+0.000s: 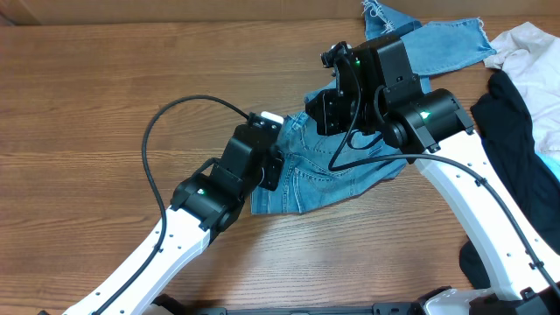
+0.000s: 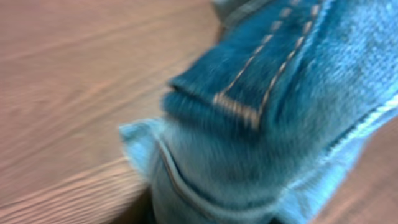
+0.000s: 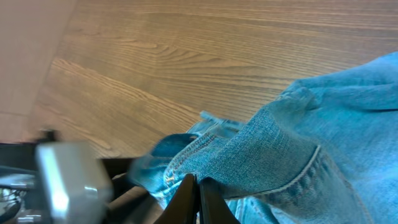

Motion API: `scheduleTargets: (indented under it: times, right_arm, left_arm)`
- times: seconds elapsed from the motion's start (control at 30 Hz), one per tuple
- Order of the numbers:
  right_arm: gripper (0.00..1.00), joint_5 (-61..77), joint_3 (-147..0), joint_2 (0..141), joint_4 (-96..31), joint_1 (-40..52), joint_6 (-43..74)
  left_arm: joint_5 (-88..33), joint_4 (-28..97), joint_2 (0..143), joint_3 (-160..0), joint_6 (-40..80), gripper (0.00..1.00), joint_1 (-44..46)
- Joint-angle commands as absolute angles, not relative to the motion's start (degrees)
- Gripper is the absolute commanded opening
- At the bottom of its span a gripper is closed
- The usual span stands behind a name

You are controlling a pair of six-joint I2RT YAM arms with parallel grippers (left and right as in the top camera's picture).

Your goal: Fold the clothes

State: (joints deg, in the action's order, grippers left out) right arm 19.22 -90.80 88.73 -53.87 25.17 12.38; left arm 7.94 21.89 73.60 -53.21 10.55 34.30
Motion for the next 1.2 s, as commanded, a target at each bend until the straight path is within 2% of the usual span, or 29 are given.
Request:
scheduleTargets:
  times: [0.0, 0.03, 0.1, 0.2, 0.37, 0.5, 0.57, 0.63, 0.67, 0.8, 0.93, 1.17]
  right_arm:
    - [0.09, 15.3, -92.0, 87.2, -53.4, 25.1, 12.0]
    - [0.20, 14.4, -92.0, 87.2, -53.2, 25.0, 12.0]
    - [0.64, 11.9, -92.2, 86.9, -53.1, 24.7, 12.0]
    - [1.00, 7.1, -92.9, 85.3, -53.2, 22.3, 12.3]
    - [1.00, 6.5, -93.2, 82.4, -53.7, 15.4, 13.5]
    - [1.00, 6.5, -93.2, 81.8, -56.7, 9.4, 13.5]
    - [1.00, 6.5, -93.2, 82.2, -58.6, 6.9, 13.5]
    - [1.00, 6.5, -93.0, 83.0, -60.1, 4.9, 13.4]
    - [1.00, 6.5, -93.0, 83.5, -60.9, 4.3, 13.2]
    - [1.00, 6.5, -93.0, 87.0, -64.9, 3.5, 13.0]
    - [1.00, 9.3, -93.0, 91.7, -68.9, 3.8, 11.8]
    - [1.00, 18.2, -93.0, 101.7, -71.9, 5.5, 7.2]
  left_arm:
    - [20.9, 22.1, 70.0, -58.3, 8.4, 0.04, 34.1]
    - [22.5, 22.0, 69.6, -59.3, 6.7, 0.04, 33.6]
    - [25.8, 22.0, 69.4, -62.3, 2.5, 0.04, 31.5]
    - [28.6, 19.4, 69.5, -67.6, -4.9, 0.04, 24.1]
    - [24.0, 13.6, 71.8, -78.8, -10.5, 0.04, 10.0]
    - [21.1, 20.3, 75.5, -91.2, -10.9, 0.04, 1.9]
    - [19.4, 28.4, 76.8, -95.2, -10.9, 0.06, 1.0]
    - [15.7, 37.1, 77.6, -96.4, -10.8, 0.16, 1.2]
    - [14.0, 40.6, 77.8, -96.2, -10.4, 0.17, 1.3]
    - [10.5, 53.3, 80.1, -94.4, -7.6, 0.05, 1.3]
    - [12.1, 59.9, 84.3, -91.9, -5.3, 0.04, 1.2]
    - [20.1, 61.6, 89.5, -90.6, -2.1, 0.04, 1.2]
